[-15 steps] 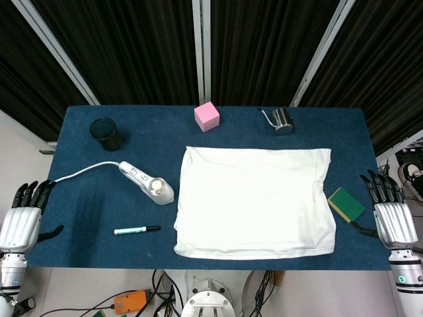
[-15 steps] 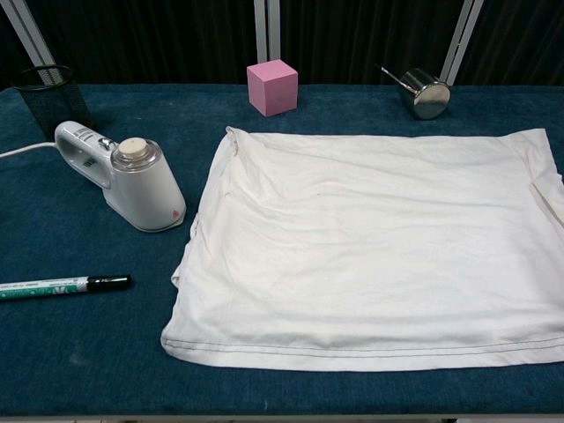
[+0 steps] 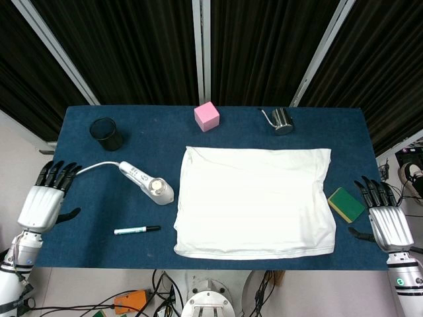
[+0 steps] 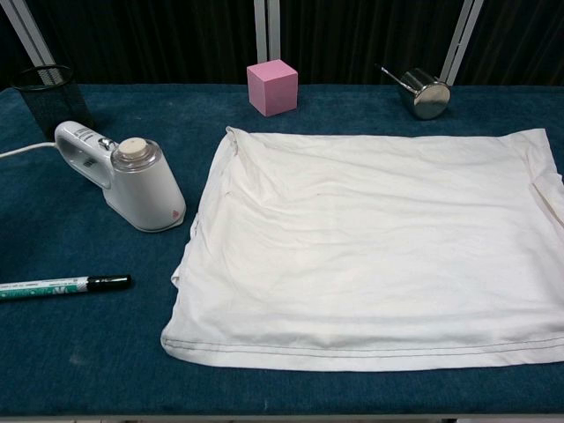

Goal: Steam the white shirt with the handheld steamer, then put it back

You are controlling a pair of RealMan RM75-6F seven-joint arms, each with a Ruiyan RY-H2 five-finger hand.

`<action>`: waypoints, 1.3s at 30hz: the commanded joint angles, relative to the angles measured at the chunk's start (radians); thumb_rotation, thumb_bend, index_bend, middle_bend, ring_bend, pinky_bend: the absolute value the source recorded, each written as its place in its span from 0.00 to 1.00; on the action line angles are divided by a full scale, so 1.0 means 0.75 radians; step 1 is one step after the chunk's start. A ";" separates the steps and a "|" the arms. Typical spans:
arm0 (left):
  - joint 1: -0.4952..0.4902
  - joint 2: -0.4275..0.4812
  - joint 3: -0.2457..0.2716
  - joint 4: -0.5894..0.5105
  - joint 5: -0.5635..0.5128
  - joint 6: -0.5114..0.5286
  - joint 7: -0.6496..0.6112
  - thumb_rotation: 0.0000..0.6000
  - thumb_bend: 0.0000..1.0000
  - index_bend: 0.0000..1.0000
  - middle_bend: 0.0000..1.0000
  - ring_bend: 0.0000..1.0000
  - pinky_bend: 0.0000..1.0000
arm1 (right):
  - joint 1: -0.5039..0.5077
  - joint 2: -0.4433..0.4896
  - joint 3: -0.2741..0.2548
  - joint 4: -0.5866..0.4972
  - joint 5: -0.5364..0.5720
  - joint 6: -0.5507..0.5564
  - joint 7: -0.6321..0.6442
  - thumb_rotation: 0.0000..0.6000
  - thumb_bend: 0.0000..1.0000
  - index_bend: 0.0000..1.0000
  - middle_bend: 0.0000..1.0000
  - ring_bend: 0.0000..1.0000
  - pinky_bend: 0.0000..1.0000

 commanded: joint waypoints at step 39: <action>-0.729 -0.203 -0.064 0.190 -0.389 -0.905 0.418 1.00 0.05 0.42 0.40 0.29 0.00 | -0.019 -0.068 -0.028 0.068 0.072 -0.073 0.018 1.00 0.11 0.00 0.04 0.00 0.02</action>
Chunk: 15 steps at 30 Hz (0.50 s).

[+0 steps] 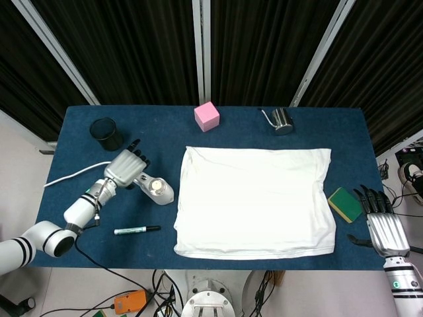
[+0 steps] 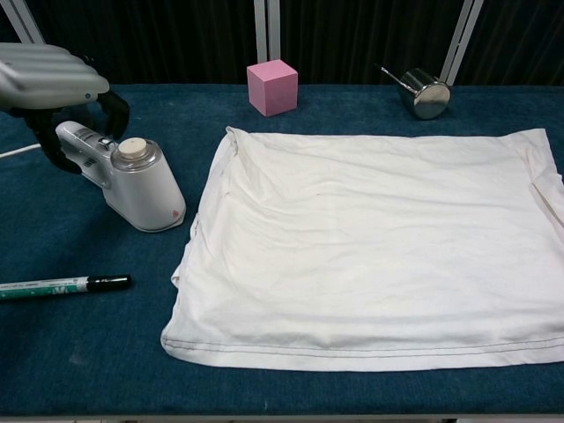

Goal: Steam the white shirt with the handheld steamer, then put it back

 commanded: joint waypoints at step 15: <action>-0.055 -0.058 0.066 0.025 -0.155 -0.029 0.107 1.00 0.05 0.48 0.47 0.36 0.00 | 0.010 -0.015 0.002 0.028 0.013 -0.028 0.026 1.00 0.11 0.00 0.04 0.00 0.02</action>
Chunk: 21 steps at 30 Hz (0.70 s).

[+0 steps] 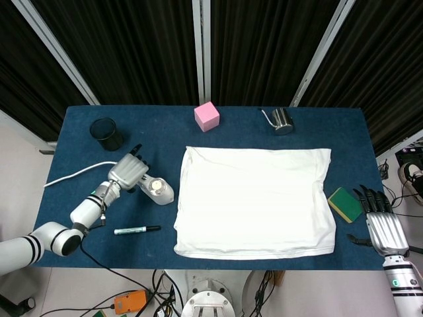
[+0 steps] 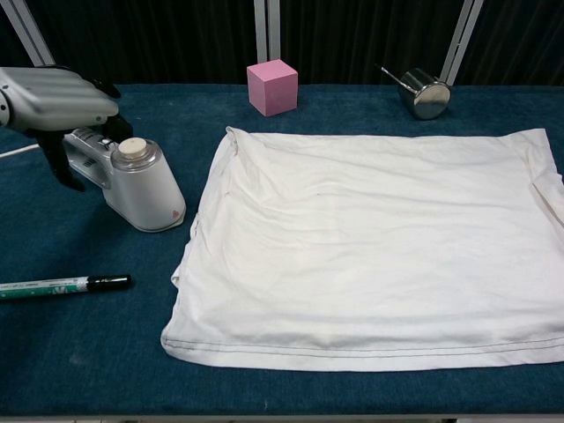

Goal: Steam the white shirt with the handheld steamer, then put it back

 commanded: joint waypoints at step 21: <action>-0.053 -0.039 0.067 0.022 -0.097 -0.037 -0.002 1.00 0.05 0.62 0.65 0.53 0.00 | 0.003 -0.011 0.001 0.029 0.015 -0.017 0.029 1.00 0.11 0.00 0.04 0.00 0.01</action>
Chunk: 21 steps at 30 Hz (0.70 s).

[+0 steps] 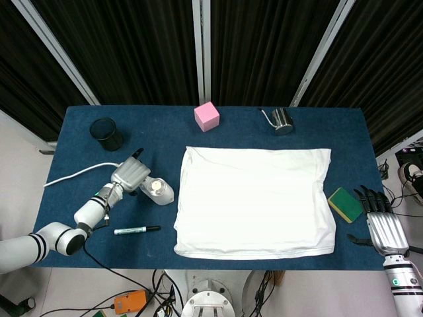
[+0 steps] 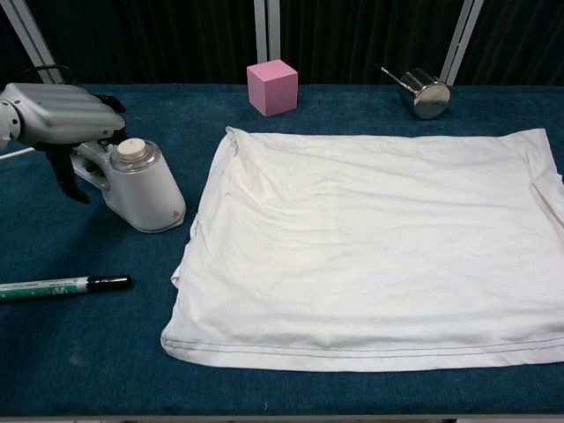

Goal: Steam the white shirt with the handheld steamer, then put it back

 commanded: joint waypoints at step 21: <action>-0.006 0.061 0.004 -0.044 -0.046 -0.068 -0.251 1.00 0.46 0.80 0.84 0.71 0.52 | -0.005 0.002 0.002 -0.008 0.008 0.004 0.001 1.00 0.11 0.00 0.04 0.00 0.01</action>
